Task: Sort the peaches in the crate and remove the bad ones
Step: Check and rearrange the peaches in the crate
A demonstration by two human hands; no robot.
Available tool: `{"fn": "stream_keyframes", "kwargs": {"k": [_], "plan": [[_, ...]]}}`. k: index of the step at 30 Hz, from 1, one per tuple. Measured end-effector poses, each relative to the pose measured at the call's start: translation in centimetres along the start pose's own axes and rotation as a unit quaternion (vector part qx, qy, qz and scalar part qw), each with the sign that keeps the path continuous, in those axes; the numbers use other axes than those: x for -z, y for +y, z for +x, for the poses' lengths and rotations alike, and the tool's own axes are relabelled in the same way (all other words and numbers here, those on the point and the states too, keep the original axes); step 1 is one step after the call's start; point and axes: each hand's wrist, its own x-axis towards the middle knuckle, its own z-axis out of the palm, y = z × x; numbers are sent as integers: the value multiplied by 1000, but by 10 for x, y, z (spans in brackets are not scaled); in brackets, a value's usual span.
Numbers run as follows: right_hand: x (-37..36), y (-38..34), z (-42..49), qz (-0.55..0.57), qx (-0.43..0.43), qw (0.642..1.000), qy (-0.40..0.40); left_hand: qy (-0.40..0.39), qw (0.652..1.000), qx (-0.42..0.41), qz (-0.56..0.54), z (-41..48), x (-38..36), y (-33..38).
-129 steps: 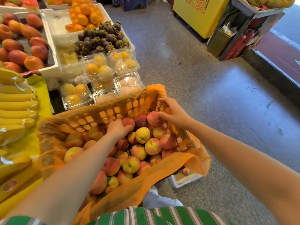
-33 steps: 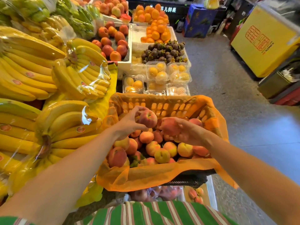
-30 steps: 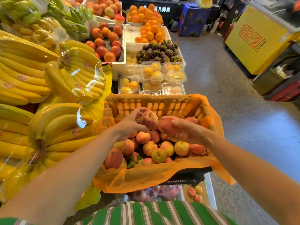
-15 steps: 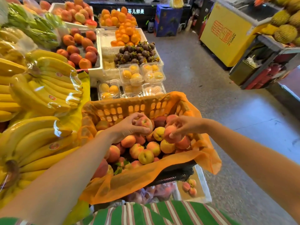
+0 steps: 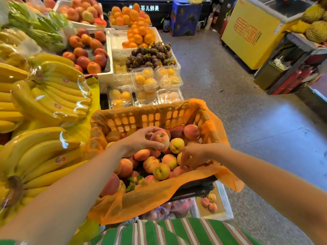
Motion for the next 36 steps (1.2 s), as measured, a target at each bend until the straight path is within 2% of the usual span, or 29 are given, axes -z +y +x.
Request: {"fn": "stream_keyframes", "kwargs": {"k": [5, 6, 8, 9, 11, 12, 13, 16, 19, 21, 23, 26, 28, 29, 33, 36], "plan": [[2, 3, 3, 49, -6, 999, -10, 1, 1000, 2, -11, 0, -1, -1], [5, 4, 3, 69, -8, 998, 3, -2, 1000, 2, -15, 0, -1, -1], [13, 3, 0, 164, 5, 983, 80, -11, 1000, -3, -24, 0, 0, -3], [19, 1, -2, 249, 21, 960, 123, -17, 999, -6, -28, 0, 0, -3], [29, -3, -8, 429, 53, 886, 169, -29, 999, -13, -32, 1, -1, -2], [33, -5, -9, 480, 68, 859, 168, -34, 999, -15, -32, 1, -3, 0], [35, -9, -11, 486, 78, 855, 162, -39, 998, -17, -35, 1, -5, 2], [36, -15, -8, 415, 80, 888, 182, -49, 997, -3, -54, 3, -11, 9], [35, -9, -4, 415, 72, 887, 191, -62, 997, 18, -34, 5, -10, 8], [31, -3, 0, 335, 46, 927, 163, -36, 996, 31, 81, 7, -5, 0], [24, -1, 6, 227, 16, 966, 122, 0, 976, 31, 214, 9, 3, -10], [10, -10, 18, 109, 7, 989, 99, 64, 939, 39, 337, 10, 13, -23], [2, -15, 27, 14, 12, 993, 120, 89, 897, 55, 429, 7, 18, -29], [1, -16, 30, -27, 14, 991, 133, 84, 888, 69, 446, 7, 21, -32], [5, -18, 37, -123, 18, 982, 143, 23, 874, 114, 472, 5, 24, -45], [5, -20, 40, -178, 18, 975, 134, 11, 884, 109, 455, 3, 20, -44]]}}
